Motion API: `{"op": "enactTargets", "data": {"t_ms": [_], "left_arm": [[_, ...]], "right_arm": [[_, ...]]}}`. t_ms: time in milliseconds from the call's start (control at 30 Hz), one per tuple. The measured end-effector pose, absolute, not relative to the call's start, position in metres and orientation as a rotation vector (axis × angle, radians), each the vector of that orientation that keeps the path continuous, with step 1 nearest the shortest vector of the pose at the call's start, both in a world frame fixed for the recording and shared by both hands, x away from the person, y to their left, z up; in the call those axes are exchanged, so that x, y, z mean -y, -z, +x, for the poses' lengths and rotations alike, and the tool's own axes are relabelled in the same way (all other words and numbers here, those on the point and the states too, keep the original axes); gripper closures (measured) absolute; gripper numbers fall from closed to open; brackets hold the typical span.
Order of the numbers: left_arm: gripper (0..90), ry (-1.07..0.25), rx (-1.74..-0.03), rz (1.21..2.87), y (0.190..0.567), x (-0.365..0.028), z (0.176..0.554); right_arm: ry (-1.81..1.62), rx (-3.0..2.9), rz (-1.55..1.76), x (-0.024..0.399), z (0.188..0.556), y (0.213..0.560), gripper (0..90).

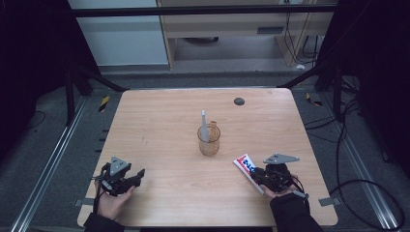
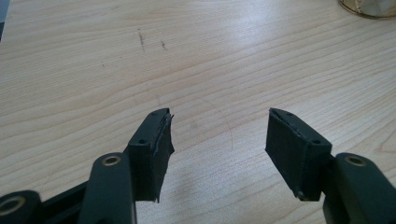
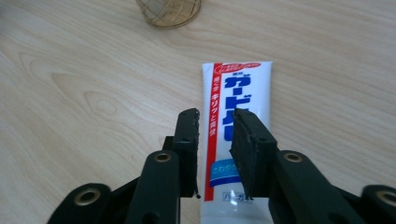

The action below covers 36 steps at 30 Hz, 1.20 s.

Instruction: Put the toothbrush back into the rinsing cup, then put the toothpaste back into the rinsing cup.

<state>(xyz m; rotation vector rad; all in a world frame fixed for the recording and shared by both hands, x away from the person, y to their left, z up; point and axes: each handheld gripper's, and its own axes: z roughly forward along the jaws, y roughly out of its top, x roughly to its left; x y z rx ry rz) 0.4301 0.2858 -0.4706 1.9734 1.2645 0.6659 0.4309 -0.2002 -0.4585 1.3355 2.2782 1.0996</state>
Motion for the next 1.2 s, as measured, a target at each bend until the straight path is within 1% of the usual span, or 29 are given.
{"op": "enactTargets", "data": {"t_ms": [200, 467, 800, 1200], "left_arm": [[39.6, -0.665, -1.262, 1.973, 0.470, -0.286, 0.431], [39.3, -0.655, -1.256, 1.976, 0.471, -0.285, 0.434], [39.2, -0.651, -1.254, 1.981, 0.471, -0.285, 0.434], [38.9, -0.648, -1.252, 1.983, 0.471, -0.286, 0.434]], "right_arm": [[-1.074, -2.247, 1.334, 0.199, 0.436, 0.454, 59.6], [-1.002, -2.255, 1.349, 0.196, 0.440, 0.450, 48.7], [-0.905, -2.311, 1.362, 0.194, 0.443, 0.457, 42.1], [-0.823, -2.377, 1.380, 0.191, 0.444, 0.465, 39.4]]}}
